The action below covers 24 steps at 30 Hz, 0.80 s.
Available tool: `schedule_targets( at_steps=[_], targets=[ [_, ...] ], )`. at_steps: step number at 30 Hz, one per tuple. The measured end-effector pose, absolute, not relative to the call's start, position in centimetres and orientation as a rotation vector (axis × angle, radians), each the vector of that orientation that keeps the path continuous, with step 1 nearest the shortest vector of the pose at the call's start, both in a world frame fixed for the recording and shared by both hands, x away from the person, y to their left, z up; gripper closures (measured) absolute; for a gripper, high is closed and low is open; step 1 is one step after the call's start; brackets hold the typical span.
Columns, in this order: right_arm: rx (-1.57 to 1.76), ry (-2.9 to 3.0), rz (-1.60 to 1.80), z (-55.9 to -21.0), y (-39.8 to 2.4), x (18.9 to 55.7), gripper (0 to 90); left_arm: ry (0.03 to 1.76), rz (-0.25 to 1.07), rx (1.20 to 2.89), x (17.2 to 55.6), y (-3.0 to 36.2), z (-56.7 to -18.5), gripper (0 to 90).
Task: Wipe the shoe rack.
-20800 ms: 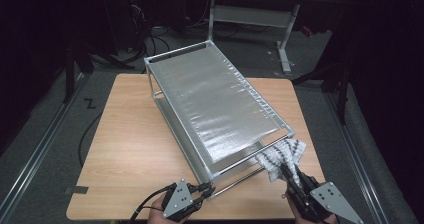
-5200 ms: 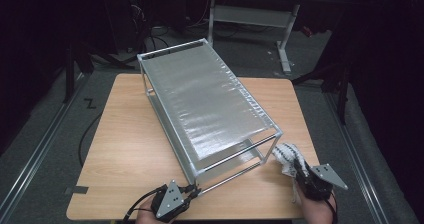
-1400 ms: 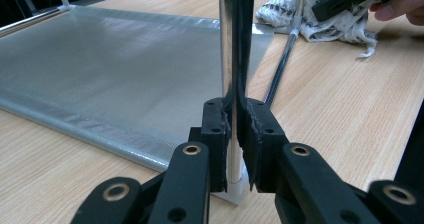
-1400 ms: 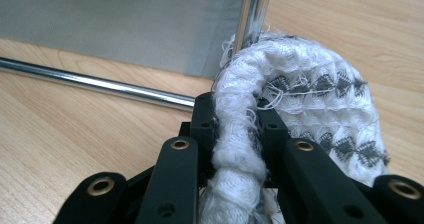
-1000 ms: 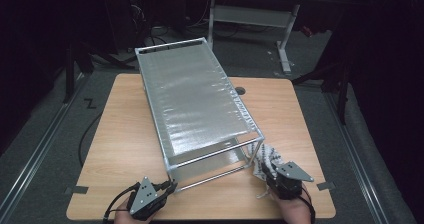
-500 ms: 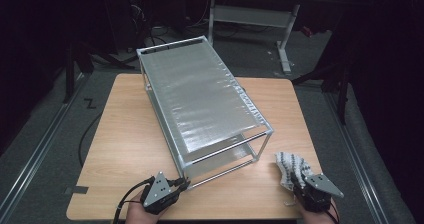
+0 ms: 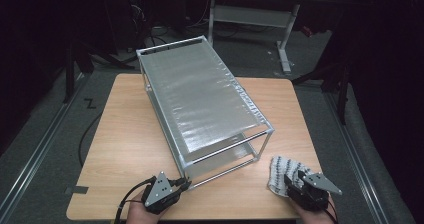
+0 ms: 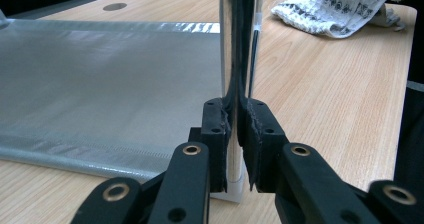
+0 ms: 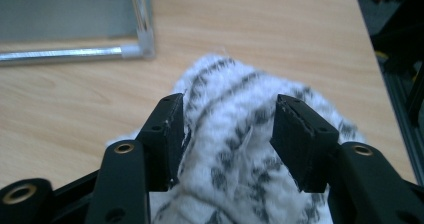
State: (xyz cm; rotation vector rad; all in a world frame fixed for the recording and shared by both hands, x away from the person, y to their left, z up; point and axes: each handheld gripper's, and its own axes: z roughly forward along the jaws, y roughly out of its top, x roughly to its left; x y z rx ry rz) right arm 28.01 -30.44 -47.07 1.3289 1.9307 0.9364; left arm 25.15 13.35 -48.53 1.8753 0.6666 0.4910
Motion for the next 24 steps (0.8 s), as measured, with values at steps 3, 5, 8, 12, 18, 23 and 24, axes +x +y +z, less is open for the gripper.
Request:
schedule_targets(
  at_steps=[3, 5, 8, 12, 18, 23, 24],
  targets=[
    [1.291, 1.928, 0.964, -46.3, -29.6, 28.3, 44.7, 0.684, 0.491, 1.861, 24.8, 13.6, -48.6, 80.1],
    [1.266, 1.924, 0.987, -45.8, -28.9, 28.4, 44.2, 0.665, 0.533, 1.907, 24.7, 14.3, -48.4, 80.1],
    [1.217, 1.921, 1.040, -45.1, -28.0, 28.8, 45.0, 0.706, 0.513, 1.864, 23.9, 14.3, -48.5, 80.1],
    [1.134, 1.953, 1.100, -44.7, -26.0, 29.6, 52.7, 0.694, 0.563, 1.910, 23.3, 15.1, -48.3, 80.0],
    [1.082, 1.977, 1.176, -44.4, -23.8, 31.1, 61.3, 0.756, 0.569, 1.876, 21.9, 15.7, -48.4, 80.0],
    [1.040, 1.995, 1.234, -44.2, -22.4, 31.8, 67.9, 0.759, 0.602, 1.903, 21.3, 16.7, -48.3, 79.8],
    [1.032, 1.998, 1.244, -44.2, -22.3, 31.9, 69.9, 0.762, 0.606, 1.900, 21.2, 16.8, -48.3, 79.8]
  ],
)
